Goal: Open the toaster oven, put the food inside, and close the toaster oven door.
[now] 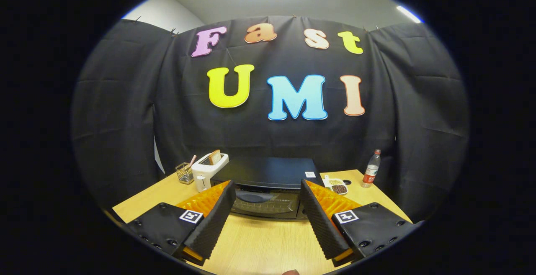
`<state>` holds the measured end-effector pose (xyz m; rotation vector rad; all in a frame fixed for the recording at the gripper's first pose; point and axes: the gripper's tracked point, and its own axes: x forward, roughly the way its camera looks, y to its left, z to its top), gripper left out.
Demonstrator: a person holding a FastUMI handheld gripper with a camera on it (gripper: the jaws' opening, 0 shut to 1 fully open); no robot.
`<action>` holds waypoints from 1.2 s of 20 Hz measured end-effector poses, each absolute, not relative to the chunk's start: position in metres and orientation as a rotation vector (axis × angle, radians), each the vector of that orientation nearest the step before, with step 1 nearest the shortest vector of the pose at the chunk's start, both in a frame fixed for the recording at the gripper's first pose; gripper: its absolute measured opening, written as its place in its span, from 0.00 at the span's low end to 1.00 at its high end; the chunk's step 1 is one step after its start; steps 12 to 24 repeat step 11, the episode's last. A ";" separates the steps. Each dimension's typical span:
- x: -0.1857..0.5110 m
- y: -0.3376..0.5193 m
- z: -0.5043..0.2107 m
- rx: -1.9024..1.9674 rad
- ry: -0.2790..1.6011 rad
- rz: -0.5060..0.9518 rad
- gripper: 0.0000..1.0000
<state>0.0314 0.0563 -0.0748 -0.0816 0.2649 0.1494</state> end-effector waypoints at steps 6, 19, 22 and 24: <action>0.033 0.044 -0.074 -0.060 0.273 0.131 0.98; 0.035 0.042 -0.073 -0.047 0.272 0.125 0.98; 0.035 0.042 -0.073 -0.047 0.272 0.125 0.98; 0.035 0.042 -0.073 -0.047 0.272 0.125 0.98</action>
